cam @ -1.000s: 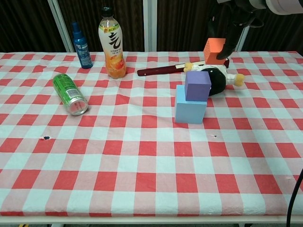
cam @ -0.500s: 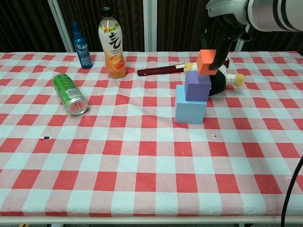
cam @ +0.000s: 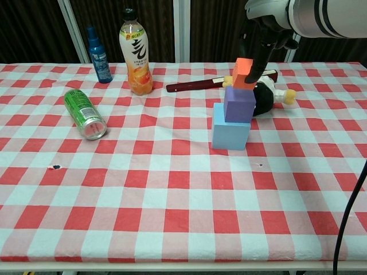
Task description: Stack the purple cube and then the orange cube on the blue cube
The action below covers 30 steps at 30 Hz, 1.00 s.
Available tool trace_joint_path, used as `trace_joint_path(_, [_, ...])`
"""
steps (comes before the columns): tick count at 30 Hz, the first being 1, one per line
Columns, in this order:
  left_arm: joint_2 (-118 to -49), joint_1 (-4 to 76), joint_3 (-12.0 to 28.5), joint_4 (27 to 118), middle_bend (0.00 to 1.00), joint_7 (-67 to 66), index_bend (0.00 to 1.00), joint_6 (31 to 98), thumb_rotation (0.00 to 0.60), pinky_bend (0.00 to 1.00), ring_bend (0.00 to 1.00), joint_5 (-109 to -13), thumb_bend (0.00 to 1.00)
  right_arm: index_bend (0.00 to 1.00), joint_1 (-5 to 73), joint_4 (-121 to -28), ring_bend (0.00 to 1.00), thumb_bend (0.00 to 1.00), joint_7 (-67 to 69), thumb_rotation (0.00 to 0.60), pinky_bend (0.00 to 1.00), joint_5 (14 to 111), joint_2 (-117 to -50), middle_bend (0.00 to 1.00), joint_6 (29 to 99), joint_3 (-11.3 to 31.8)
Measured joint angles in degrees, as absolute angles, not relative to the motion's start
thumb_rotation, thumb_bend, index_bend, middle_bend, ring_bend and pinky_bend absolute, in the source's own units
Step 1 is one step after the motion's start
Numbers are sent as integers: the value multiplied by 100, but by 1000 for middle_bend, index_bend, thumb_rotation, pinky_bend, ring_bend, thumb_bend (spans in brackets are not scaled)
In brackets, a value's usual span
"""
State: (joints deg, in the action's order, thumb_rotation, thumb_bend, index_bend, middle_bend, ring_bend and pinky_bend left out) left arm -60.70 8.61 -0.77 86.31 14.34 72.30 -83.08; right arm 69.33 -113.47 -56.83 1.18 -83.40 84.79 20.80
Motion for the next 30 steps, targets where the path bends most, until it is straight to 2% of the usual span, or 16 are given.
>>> trace_joint_path(9, [-5917, 880, -63, 8789, 166, 1404, 192, 7230, 600, 222, 148, -8308, 0, 629, 6923, -11349, 957, 149, -5886, 600, 821, -133, -8374, 1000, 8562, 2219])
trace_joint_path(21, [-5927, 892, -83, 8786, 166, 1402, 192, 7181, 600, 222, 147, -8300, 0, 631, 7071, -11144, 957, 151, -6288, 600, 821, -1076, -8204, 1000, 8271, 2734])
trace_joint_path(30, [-5908, 898, -93, 8790, 165, 1408, 191, 7148, 600, 222, 147, -8286, 0, 634, 7162, -10681, 957, 153, -6451, 600, 821, -1538, -8221, 1000, 7969, 2940])
